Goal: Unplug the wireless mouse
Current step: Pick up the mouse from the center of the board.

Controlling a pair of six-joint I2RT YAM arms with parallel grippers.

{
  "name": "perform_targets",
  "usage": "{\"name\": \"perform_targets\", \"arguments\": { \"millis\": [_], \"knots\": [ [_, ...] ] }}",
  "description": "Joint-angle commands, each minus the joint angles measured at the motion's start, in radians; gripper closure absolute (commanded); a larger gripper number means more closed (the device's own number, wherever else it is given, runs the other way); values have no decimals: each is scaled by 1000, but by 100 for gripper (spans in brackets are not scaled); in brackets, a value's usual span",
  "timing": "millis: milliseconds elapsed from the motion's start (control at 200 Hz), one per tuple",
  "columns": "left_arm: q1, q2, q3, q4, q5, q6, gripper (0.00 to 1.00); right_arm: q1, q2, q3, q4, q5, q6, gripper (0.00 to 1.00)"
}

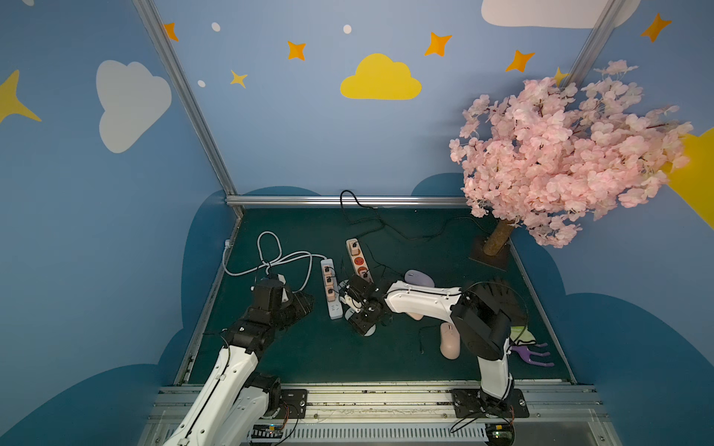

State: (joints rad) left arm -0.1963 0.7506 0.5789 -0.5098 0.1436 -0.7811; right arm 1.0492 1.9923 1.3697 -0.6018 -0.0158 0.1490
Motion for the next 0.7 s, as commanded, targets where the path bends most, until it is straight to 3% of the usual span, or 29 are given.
{"name": "perform_targets", "arguments": {
  "millis": [0, 240, 456, 696],
  "knots": [
    [6, -4, -12, -9, 16, 17, 42, 6, 25, 14, -7, 18, -3, 39],
    [6, -4, -22, 8, 36, 15, 42, 28, -77, -51, 32, 28, -7, 52],
    [-8, 50, -65, 150, 190, -21, 41, 42, -242, -169, 96, 47, 10, 67],
    [-84, 9, -55, 190, 171, -38, 36, 53, -360, -294, 176, 53, -3, 78]
  ]
}}
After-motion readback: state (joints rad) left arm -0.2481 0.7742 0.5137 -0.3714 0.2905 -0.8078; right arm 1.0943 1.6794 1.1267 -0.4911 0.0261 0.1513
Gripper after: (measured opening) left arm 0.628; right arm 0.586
